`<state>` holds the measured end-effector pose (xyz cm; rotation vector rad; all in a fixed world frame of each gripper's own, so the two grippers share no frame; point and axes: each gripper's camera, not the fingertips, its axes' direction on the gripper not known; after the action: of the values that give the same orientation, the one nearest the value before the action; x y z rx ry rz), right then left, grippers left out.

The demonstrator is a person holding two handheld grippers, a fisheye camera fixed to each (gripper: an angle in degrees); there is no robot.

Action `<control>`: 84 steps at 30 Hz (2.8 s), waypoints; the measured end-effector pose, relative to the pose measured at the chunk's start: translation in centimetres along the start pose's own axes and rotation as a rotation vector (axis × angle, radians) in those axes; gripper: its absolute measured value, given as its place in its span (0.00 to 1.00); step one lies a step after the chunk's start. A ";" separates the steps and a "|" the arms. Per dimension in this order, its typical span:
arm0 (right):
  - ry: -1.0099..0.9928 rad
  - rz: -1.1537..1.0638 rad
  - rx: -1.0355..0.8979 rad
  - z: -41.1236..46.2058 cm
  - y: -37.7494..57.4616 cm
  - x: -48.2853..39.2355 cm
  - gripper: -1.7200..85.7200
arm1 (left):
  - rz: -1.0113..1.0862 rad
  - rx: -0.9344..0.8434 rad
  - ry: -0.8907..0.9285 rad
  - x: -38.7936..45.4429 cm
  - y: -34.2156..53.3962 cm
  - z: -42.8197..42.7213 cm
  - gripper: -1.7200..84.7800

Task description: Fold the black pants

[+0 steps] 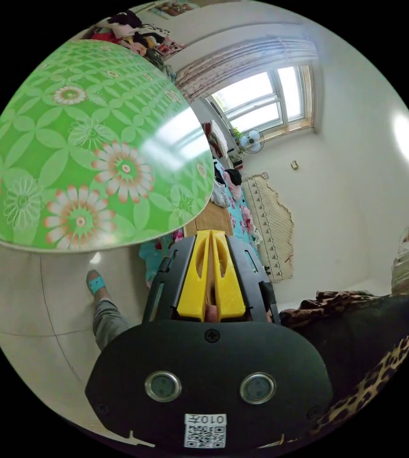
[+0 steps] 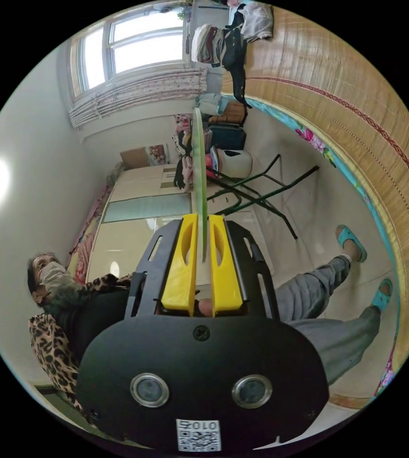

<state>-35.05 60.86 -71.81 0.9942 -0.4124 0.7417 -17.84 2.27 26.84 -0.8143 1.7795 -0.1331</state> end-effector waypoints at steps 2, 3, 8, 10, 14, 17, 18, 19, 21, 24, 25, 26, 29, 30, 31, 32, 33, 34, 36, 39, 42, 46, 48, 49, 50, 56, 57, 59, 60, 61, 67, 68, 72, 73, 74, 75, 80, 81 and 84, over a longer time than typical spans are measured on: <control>-0.083 0.046 0.003 2.0 0.0 2.3 0.09 | -0.015 0.060 0.017 -0.8 -2.5 0.2 0.02; -0.092 0.065 -0.001 3.1 0.0 3.8 0.09 | -0.035 0.099 0.032 -1.3 -3.8 0.3 0.02; -0.036 0.071 0.073 6.1 1.3 9.7 0.09 | -0.072 0.081 0.060 -3.2 -8.1 2.1 0.02; -0.035 0.094 0.040 8.0 1.7 13.0 0.09 | -0.098 0.104 0.040 -3.8 -9.2 2.4 0.02; 0.003 0.145 -0.030 12.2 1.2 21.7 0.10 | -0.137 0.149 0.036 -3.7 -10.3 3.1 0.02; -0.020 0.163 -0.082 15.6 -0.9 28.3 0.10 | -0.142 0.143 -0.029 -2.6 -11.5 4.1 0.02; -0.008 0.162 -0.116 17.0 -2.3 30.8 0.10 | -0.143 0.151 -0.054 -1.9 -11.9 4.6 0.02; -0.006 0.160 -0.132 17.7 -3.2 32.1 0.10 | -0.152 0.168 -0.078 -1.1 -12.4 5.0 0.02; -0.028 0.145 -0.151 20.0 -7.0 36.5 0.09 | -0.173 0.191 -0.107 0.4 -13.0 5.9 0.02; -0.037 0.057 -0.139 21.9 -11.6 39.5 0.09 | -0.175 0.230 -0.145 3.5 -14.1 8.1 0.02; -0.033 0.043 -0.136 22.2 -12.3 40.1 0.08 | -0.167 0.231 -0.142 4.3 -14.7 9.4 0.02; -0.030 0.018 -0.139 22.8 -13.5 41.2 0.08 | -0.158 0.233 -0.140 4.8 -15.0 10.0 0.02; 0.057 -0.042 -0.172 24.2 -15.5 43.5 0.08 | -0.091 0.214 -0.213 6.9 -16.6 13.5 0.02; 0.101 -0.068 -0.188 24.6 -16.0 44.4 0.08 | -0.058 0.196 -0.242 7.6 -17.3 15.0 0.02; 0.125 -0.078 -0.198 24.9 -16.2 45.0 0.08 | -0.021 0.193 -0.248 8.2 -17.7 16.3 0.02; 0.177 -0.101 -0.216 25.2 -16.6 46.2 0.07 | 0.001 0.197 -0.245 8.5 -17.9 16.9 0.02; 0.226 -0.122 -0.231 25.4 -17.2 47.8 0.07 | 0.040 0.203 -0.237 8.8 -18.1 18.0 0.02; 0.247 -0.128 -0.230 25.3 -17.4 48.7 0.07 | 0.068 0.208 -0.239 9.1 -18.3 18.8 0.02; 0.288 -0.154 -0.166 24.3 -18.4 52.5 0.06 | 0.126 0.220 -0.233 9.5 -18.3 19.5 0.02; 0.307 -0.230 -0.097 22.5 -19.7 58.2 0.06 | 0.214 0.294 -0.314 10.6 -17.6 19.4 0.02; 0.287 -0.314 -0.109 21.6 -20.9 64.7 0.07 | 0.320 0.370 -0.337 12.9 -15.5 20.2 0.02; 0.333 -0.330 -0.136 20.9 -22.2 73.8 0.09 | 0.338 0.503 -0.477 16.7 -10.0 25.6 0.02; 0.298 -0.241 -0.146 19.8 -23.4 80.6 0.11 | 0.275 0.569 -0.517 17.8 -7.4 28.5 0.02; 0.293 -0.222 -0.129 19.2 -23.6 82.0 0.12 | 0.239 0.593 -0.495 18.2 -6.3 30.2 0.02; 0.285 -0.198 -0.078 17.7 -23.9 84.3 0.13 | 0.231 0.596 -0.474 18.4 -5.9 31.0 0.02; 0.343 -0.173 0.049 12.1 -26.1 92.8 0.17 | 0.201 0.662 -0.505 21.3 -4.7 36.4 0.02; 0.351 -0.165 0.055 11.8 -26.4 94.3 0.17 | 0.201 0.685 -0.497 21.5 -4.8 37.3 0.02; 0.368 -0.168 0.022 12.2 -26.8 96.4 0.17 | 0.190 0.707 -0.476 21.3 -5.3 38.6 0.02; 0.394 -0.168 -0.011 12.9 -26.8 97.8 0.18 | 0.172 0.719 -0.458 20.9 -5.7 39.4 0.02; 0.409 -0.168 -0.023 13.2 -26.7 98.5 0.18 | 0.163 0.726 -0.437 20.5 -6.1 40.2 0.02; 0.625 -0.223 -0.119 17.4 -24.7 103.4 0.17 | 0.129 0.719 -0.411 18.8 -7.8 42.8 0.02; 0.643 -0.233 -0.162 18.4 -24.1 104.3 0.17 | 0.127 0.719 -0.411 18.7 -7.9 43.0 0.02; 0.733 -0.266 -0.215 20.7 -21.4 107.1 0.17 | 0.100 0.733 -0.401 17.3 -7.7 43.3 0.02; 0.735 -0.267 -0.219 20.8 -21.0 107.5 0.16 | 0.090 0.742 -0.396 16.8 -7.5 43.3 0.02; 0.741 -0.264 -0.224 20.8 -20.3 108.2 0.16 | 0.084 0.748 -0.393 16.6 -7.4 43.3 0.02; 0.769 -0.254 -0.185 20.3 -19.7 108.8 0.16 | 0.072 0.760 -0.389 16.1 -7.1 43.3 0.02; 0.616 -0.207 -0.172 20.1 -17.2 112.6 0.16 | 0.021 0.804 -0.365 14.2 -5.9 43.9 0.02; 0.646 -0.217 -0.155 20.5 -16.4 112.9 0.15 | 0.008 0.810 -0.359 13.8 -5.7 44.0 0.02; 0.700 -0.232 -0.176 21.3 -15.3 113.9 0.14 | -0.028 0.827 -0.364 13.1 -5.4 44.3 0.02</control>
<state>54.74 79.45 0.63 0.5530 0.2409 0.7751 21.62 3.77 2.32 -0.2343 1.1993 -0.6475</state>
